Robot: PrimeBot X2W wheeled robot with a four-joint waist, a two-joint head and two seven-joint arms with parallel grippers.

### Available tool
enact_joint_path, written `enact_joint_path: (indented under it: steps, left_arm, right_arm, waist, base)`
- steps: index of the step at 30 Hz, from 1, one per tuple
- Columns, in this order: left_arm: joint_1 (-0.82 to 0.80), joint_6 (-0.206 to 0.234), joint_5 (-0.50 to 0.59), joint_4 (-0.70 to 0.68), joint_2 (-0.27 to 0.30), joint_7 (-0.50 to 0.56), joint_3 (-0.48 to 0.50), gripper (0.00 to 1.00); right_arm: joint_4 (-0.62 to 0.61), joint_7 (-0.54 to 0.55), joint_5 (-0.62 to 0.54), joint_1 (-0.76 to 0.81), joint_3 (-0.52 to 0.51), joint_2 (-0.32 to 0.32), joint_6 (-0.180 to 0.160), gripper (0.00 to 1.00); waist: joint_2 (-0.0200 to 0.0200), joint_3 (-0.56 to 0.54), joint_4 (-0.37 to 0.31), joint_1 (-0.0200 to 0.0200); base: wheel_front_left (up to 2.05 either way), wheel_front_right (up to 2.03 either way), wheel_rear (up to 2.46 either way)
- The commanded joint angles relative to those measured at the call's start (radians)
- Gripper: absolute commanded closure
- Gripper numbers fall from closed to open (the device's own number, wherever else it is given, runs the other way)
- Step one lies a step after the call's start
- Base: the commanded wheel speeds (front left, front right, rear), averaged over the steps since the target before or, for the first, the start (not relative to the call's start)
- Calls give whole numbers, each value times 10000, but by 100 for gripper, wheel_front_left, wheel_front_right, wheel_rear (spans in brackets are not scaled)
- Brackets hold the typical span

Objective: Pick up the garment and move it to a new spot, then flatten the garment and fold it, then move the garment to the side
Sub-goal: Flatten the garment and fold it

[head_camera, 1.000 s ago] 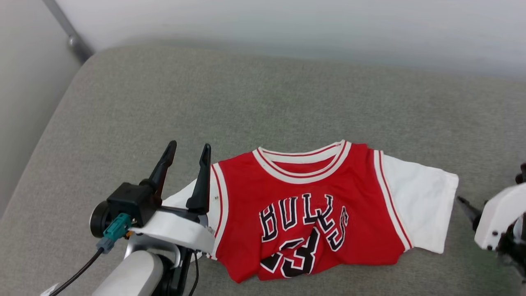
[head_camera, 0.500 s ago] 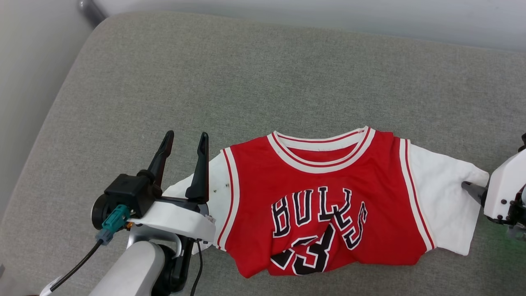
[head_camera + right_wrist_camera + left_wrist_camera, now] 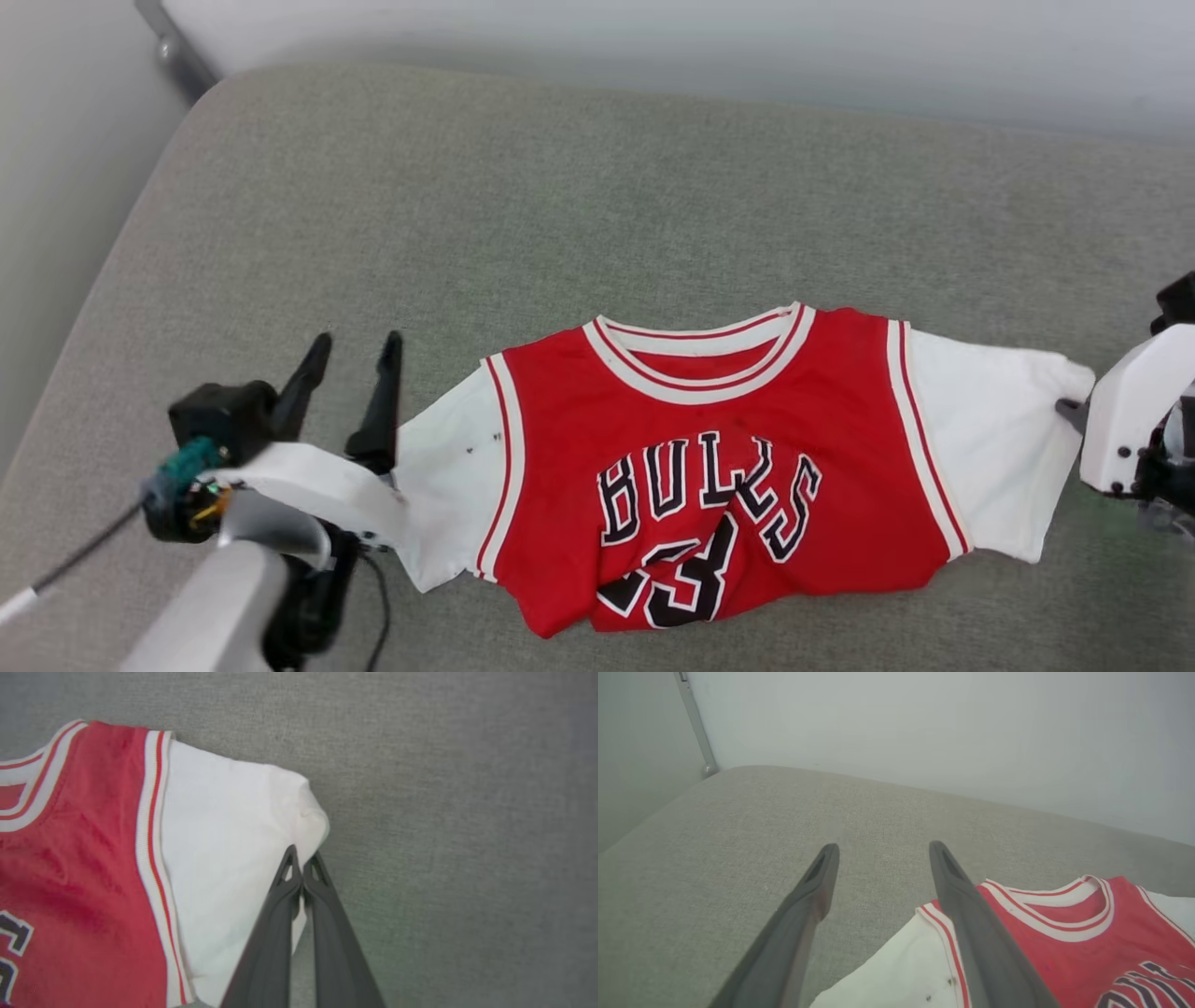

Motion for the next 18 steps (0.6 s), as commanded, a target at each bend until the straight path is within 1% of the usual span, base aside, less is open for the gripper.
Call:
enact_joint_path:
  steps: [1,3,5,8,10,12,13,16,18]
  left_arm:
    - [-226,-192,-213,224,180,359,56,0]
    - [-351,-562,-610,667,546,1168,49,0]
    - [-501,-988,-1051,1122,899,2213,-61,0]
    - [-666,-1476,-1595,1721,1407,3992,-398,0]
    - [-748,-1759,-1965,2066,1648,5040,-582,0]
    - [-872,-1925,-2260,2344,1807,5811,-673,0]
    - [-929,-1977,-2337,2448,1861,6032,-688,0]
    - [-1108,-2009,-2371,2860,1979,6626,-855,0]
    - [-1231,-2030,-2381,3219,1923,7070,-1050,0]
  right_arm:
    - [-186,-46,141,-111,62,-67,-6,100]
    - [-586,-52,145,19,176,-153,-6,100]
    - [-967,-4,203,249,238,-169,-7,100]
    - [-1475,89,241,539,324,-116,-7,100]
    - [-1785,126,280,699,367,-41,-7,100]
    - [-2025,160,324,856,379,65,-7,100]
    - [-2113,168,320,914,397,129,-7,100]
    - [-2349,171,340,1004,441,272,-7,100]
    - [-2442,131,367,1048,453,307,-7,100]
  waist:
    - [0,-221,-190,-1]
    - [0,-350,-372,-1]
    - [0,-439,-562,-1]
    - [0,-475,-865,-1]
    - [0,-438,-1061,-1]
    - [0,-357,-1243,-1]
    - [0,-306,-1336,-1]
    - [0,-80,-1539,-1]
    - [0,42,-1630,-1]
  base:
    - [0,0,0]
    - [0,0,0]
    - [0,0,0]
    - [0,0,0]
    - [0,0,0]
    - [0,0,0]
    - [0,0,0]
    - [0,0,0]
    - [0,0,0]
